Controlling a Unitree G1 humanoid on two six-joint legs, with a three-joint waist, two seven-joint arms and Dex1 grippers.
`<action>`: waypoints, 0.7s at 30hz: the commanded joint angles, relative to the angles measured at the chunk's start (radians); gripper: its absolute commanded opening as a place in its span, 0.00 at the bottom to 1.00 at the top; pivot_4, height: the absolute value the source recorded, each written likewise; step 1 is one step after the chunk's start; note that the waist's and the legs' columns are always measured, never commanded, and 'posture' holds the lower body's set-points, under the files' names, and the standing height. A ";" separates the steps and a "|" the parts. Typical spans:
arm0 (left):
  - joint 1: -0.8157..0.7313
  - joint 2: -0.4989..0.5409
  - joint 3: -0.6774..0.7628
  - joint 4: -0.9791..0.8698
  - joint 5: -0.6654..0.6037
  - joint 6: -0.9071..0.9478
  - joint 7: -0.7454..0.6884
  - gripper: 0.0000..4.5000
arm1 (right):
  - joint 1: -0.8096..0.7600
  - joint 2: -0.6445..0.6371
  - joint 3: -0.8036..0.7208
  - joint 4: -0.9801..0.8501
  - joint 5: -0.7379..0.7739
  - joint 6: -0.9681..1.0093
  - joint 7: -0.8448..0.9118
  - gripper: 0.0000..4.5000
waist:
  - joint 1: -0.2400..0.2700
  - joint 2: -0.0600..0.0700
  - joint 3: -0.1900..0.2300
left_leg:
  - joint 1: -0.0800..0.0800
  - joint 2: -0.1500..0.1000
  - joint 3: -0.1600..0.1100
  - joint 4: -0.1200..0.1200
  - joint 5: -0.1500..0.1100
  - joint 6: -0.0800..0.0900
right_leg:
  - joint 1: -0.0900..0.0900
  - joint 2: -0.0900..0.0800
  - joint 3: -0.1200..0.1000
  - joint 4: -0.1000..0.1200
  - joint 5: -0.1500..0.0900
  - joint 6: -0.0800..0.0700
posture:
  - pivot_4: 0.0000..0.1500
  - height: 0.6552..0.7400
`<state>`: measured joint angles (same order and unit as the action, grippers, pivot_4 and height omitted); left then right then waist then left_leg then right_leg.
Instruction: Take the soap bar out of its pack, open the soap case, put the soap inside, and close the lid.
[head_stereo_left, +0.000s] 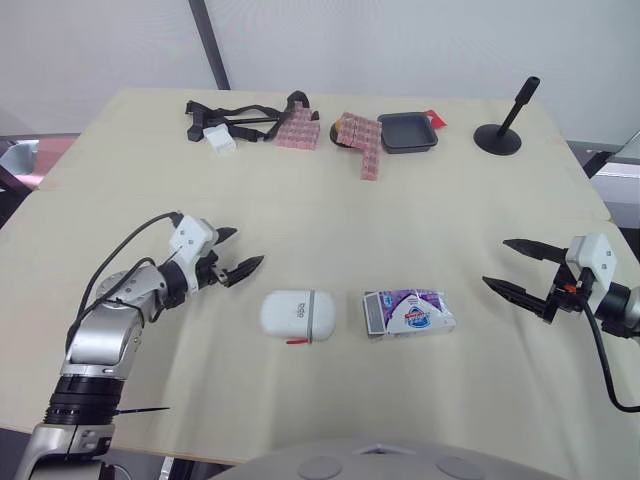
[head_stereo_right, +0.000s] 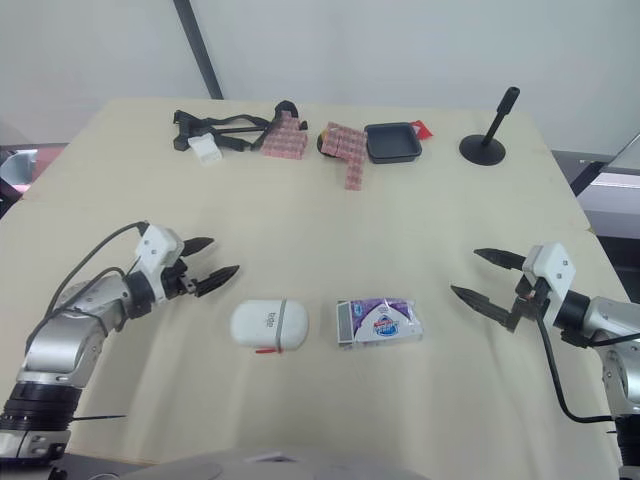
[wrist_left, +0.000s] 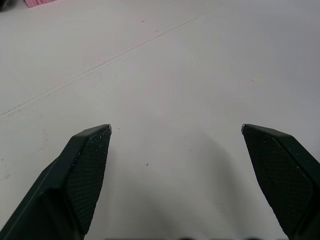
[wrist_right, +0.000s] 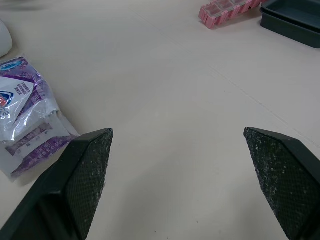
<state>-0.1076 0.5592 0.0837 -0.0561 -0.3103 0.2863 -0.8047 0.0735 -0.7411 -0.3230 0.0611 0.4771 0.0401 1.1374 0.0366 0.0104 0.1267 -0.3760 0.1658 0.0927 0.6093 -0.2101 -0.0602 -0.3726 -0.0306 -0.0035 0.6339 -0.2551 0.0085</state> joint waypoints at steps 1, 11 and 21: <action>-0.017 0.007 0.011 -0.001 -0.005 -0.025 -0.008 0.99 | 0.009 -0.016 -0.025 -0.008 0.003 -0.022 0.015 1.00 | 0.001 0.000 0.000 | 0.000 0.000 0.000 0.000 0.000 0.000 | 0.000 0.000 0.000 0.000 0.000 0.000 | 1.00 1.00; -0.029 0.006 0.010 0.030 -0.010 -0.051 -0.045 0.99 | 0.025 -0.038 -0.028 0.028 -0.019 -0.061 0.061 1.00 | 0.001 0.000 0.000 | 0.000 0.000 0.000 0.000 0.000 0.000 | 0.000 0.000 0.000 0.000 0.000 0.000 | 1.00 1.00; -0.048 0.000 0.019 0.048 -0.014 -0.059 -0.033 0.99 | 0.007 -0.040 -0.027 0.053 -0.016 -0.063 0.057 1.00 | 0.000 0.000 0.000 | 0.000 0.000 0.000 0.001 0.000 0.001 | 0.000 0.000 0.000 0.001 0.000 0.000 | 1.00 1.00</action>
<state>-0.1443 0.5565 0.0781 -0.0075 -0.3116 0.2421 -0.8434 0.0878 -0.7603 -0.3224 0.1155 0.4547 -0.0149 1.1925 0.0368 0.0104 0.1267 -0.3761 0.1658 0.0929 0.6098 -0.2100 -0.0594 -0.3729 -0.0308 -0.0035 0.6347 -0.2552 0.0083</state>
